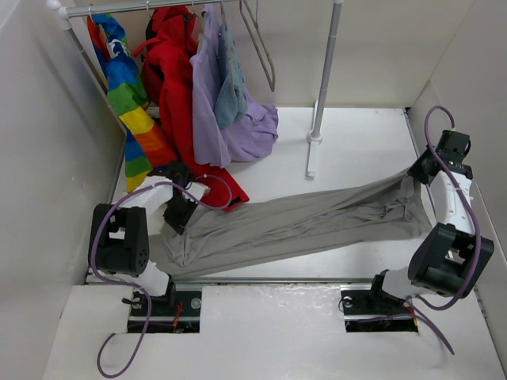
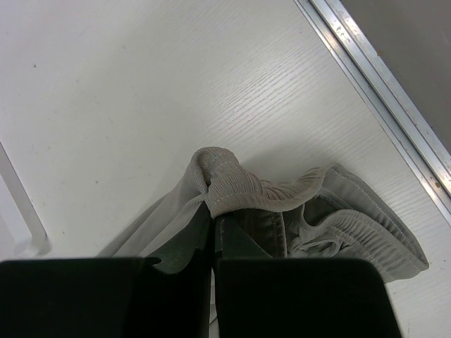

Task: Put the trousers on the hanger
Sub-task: Fold the trousers at the center of the board.

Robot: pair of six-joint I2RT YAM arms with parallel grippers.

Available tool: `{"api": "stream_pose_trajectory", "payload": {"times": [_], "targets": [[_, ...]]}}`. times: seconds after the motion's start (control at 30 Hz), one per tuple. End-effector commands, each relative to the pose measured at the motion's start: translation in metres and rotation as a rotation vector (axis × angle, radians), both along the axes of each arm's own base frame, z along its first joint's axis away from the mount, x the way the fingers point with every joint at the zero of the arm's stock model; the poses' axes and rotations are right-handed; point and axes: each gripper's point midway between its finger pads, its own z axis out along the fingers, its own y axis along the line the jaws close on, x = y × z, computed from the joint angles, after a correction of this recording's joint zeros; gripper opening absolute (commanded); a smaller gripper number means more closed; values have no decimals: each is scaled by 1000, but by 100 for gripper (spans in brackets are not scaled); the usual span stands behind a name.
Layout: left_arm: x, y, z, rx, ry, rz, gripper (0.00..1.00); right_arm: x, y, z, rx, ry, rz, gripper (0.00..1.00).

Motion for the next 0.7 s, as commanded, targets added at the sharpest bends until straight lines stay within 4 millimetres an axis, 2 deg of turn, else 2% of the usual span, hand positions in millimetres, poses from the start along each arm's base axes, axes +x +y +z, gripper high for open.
{"api": "stream_pose_trajectory", "payload": {"times": [0.0,0.07,0.1,0.17,0.23,0.27,0.3,0.37,0.4,0.5,0.57,0.67], "targets": [[35,18,44,55,-193,24,0,10,-10,33,-61,-98,-10,0],[50,37,69,86,-281,75,0,10,-10,36,-62,-100,-10,0],[62,47,92,118,-348,85,0,13,-12,38,-63,-102,-10,0],[69,68,123,167,-437,118,0,24,-9,45,-46,-125,19,0],[70,88,148,248,-480,143,0,31,-10,51,-41,-139,31,0],[67,100,157,282,-494,168,0,36,-8,62,-36,-170,38,0],[67,109,161,315,-498,174,0,40,-10,58,-31,-159,38,0],[54,138,176,410,-506,235,0,49,-14,71,-22,-192,40,0],[47,152,182,470,-501,251,0,54,-14,70,-14,-191,48,0],[26,176,196,543,-503,322,0,62,-19,80,-6,-206,43,0],[13,183,204,572,-493,346,0,67,-21,86,9,-226,49,0],[-7,199,219,647,-498,386,0,66,-34,95,24,-255,32,0]]}}
